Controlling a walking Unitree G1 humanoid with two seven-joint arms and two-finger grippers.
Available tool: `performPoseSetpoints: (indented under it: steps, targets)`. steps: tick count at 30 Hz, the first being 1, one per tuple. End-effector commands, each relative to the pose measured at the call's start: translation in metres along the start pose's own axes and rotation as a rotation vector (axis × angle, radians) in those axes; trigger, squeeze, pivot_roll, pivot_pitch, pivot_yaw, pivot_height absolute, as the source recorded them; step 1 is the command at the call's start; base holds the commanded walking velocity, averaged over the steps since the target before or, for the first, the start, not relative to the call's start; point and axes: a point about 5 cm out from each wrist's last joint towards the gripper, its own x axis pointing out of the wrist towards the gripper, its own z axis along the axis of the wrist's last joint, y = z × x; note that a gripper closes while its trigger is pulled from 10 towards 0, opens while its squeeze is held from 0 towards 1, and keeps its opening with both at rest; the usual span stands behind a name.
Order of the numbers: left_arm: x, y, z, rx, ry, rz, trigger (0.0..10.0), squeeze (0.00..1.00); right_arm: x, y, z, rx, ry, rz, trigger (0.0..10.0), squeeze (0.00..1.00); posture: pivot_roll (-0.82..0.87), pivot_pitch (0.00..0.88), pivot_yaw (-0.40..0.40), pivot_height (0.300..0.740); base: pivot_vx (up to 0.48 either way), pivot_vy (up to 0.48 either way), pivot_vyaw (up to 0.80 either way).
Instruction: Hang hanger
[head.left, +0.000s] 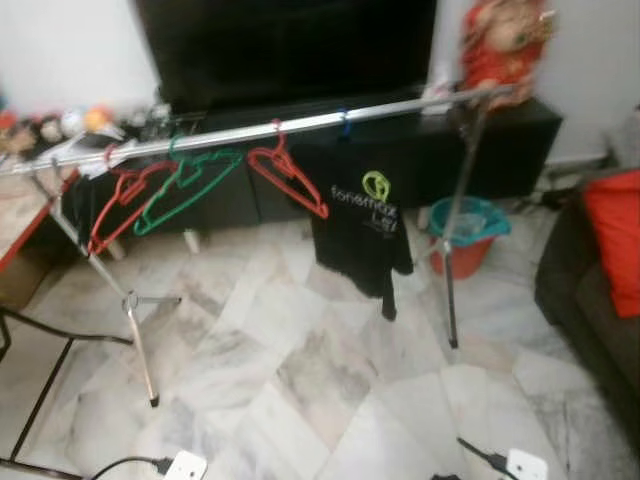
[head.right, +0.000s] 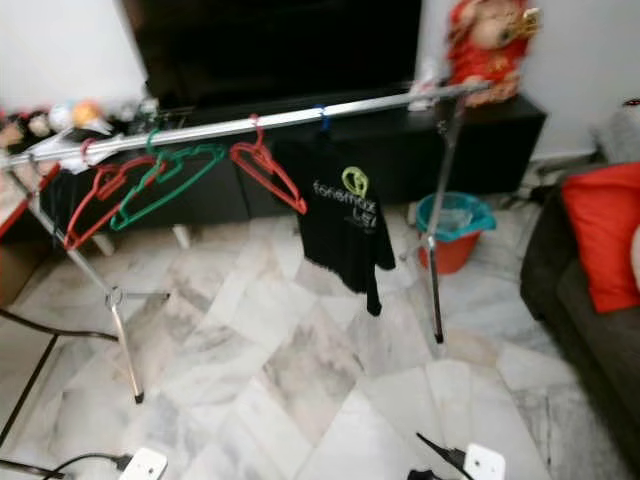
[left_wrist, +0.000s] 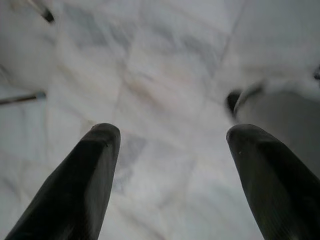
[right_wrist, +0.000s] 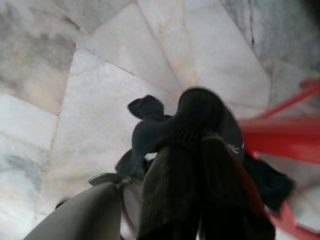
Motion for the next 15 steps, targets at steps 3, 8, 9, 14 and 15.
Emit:
performPoseSetpoints:
  steps: [3,8,9,14,15]
  targets:
    - [-0.0020,0.0080,-0.0040,-0.005,0.015,0.020,10.0,0.00,-0.0002,0.0108,0.0026,0.016,-0.012,0.026,10.0,0.00,-0.26,0.000,0.090,0.740,0.000,0.294,0.00]
    - [-0.0022,0.0087,-0.0045,-0.003,0.016,0.020,10.0,0.00,-0.0003,0.0114,0.0025,0.018,-0.014,0.026,10.0,0.00,-0.26,0.000,0.094,0.740,0.000,0.292,0.00]
    - [-0.0022,0.0088,-0.0045,-0.002,0.016,0.020,10.0,0.00,-0.0003,0.0115,0.0027,0.018,-0.015,0.025,10.0,0.00,-0.26,0.000,0.094,0.740,0.000,0.292,0.00]
    - [-0.0023,0.0089,-0.0046,-0.001,0.015,0.020,10.0,0.00,-0.0003,0.0122,0.0031,0.020,-0.017,0.025,10.0,0.00,-0.26,0.000,0.095,0.740,0.000,0.229,0.00]
    - [-0.0023,0.0089,-0.0046,-0.001,0.015,0.020,10.0,0.00,-0.0003,0.0123,0.0032,0.020,-0.017,0.025,10.0,0.00,-0.26,0.000,0.095,0.740,0.000,0.000,0.00]
